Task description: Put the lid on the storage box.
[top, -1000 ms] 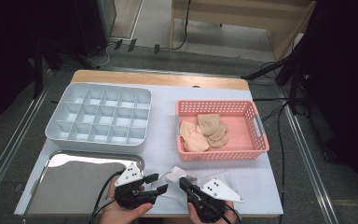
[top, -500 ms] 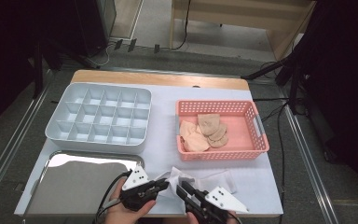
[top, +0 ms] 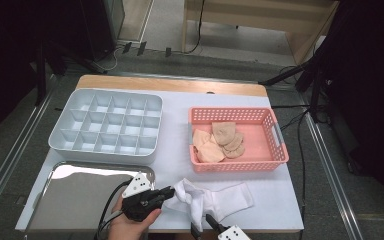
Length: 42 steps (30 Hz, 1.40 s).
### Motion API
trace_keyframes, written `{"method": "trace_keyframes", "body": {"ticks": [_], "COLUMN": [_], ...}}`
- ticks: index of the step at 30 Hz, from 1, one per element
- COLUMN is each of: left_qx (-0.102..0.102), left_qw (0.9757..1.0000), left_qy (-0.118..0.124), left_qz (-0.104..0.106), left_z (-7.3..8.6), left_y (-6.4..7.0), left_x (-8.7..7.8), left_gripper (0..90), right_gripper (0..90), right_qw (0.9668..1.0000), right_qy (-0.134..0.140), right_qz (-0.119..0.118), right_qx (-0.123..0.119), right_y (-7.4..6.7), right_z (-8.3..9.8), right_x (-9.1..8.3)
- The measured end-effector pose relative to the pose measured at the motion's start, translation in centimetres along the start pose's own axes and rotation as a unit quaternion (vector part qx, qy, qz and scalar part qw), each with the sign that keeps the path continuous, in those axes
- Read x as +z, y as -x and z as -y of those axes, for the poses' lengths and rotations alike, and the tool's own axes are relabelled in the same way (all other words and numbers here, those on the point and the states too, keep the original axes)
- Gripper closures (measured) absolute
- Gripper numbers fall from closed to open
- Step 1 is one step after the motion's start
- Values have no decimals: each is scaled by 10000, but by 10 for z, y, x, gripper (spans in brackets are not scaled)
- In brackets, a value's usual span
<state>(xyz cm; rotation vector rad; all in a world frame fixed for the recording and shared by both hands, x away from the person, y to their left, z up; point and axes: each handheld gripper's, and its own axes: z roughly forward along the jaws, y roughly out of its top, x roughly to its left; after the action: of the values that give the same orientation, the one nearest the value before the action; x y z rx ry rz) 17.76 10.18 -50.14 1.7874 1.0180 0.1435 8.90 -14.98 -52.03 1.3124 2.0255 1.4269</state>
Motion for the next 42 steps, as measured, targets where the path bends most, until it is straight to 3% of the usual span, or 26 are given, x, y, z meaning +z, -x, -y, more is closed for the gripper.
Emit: {"method": "trace_keyframes", "body": {"ticks": [2,5,12,15,20,27,29,31,35,36,37,38,41,42], "left_qx": [-14,-96,-238,-252,-426,-532,-568,-746,-863,-966,-1178,-1255,-1035,-1078], "left_qw": [10000,9999,9996,9996,9986,9966,9956,9922,9885,9855,9801,9782,9832,9825], "left_qy": [21,56,58,49,-85,-205,-267,-383,-496,-528,-544,-533,-593,-666], "left_qz": [30,50,172,126,312,599,694,922,1136,1290,1504,1565,1382,1363], "left_z": [0,0,-2,-2,1,3,4,5,7,6,6,5,2,3], "left_y": [0,-2,-3,-2,0,14,18,20,25,24,23,24,26,25], "left_x": [-1,-4,-11,-14,-12,-6,-4,-1,3,4,5,5,6,10], "left_gripper": [881,882,883,881,881,879,879,880,880,880,880,880,874,869], "right_gripper": [674,826,839,835,838,839,843,844,844,843,843,843,843,843], "right_qw": [9997,9998,9988,9988,9982,9975,9972,9972,9972,9971,9968,9965,9965,9969], "right_qy": [-117,-108,232,139,131,345,387,384,336,345,349,384,389,277], "right_qz": [199,93,-169,-326,-202,-127,-122,-79,58,65,81,116,158,174], "right_qx": [-41,131,392,345,549,610,631,644,658,672,714,730,721,710], "right_y": [1,8,28,41,66,83,86,88,94,97,99,101,105,106], "right_z": [3,2,-17,-26,-32,-45,-47,-49,-52,-53,-54,-56,-60,-60], "right_x": [3,1,-20,-28,-39,-60,-68,-76,-86,-88,-89,-91,-90,-86]}}
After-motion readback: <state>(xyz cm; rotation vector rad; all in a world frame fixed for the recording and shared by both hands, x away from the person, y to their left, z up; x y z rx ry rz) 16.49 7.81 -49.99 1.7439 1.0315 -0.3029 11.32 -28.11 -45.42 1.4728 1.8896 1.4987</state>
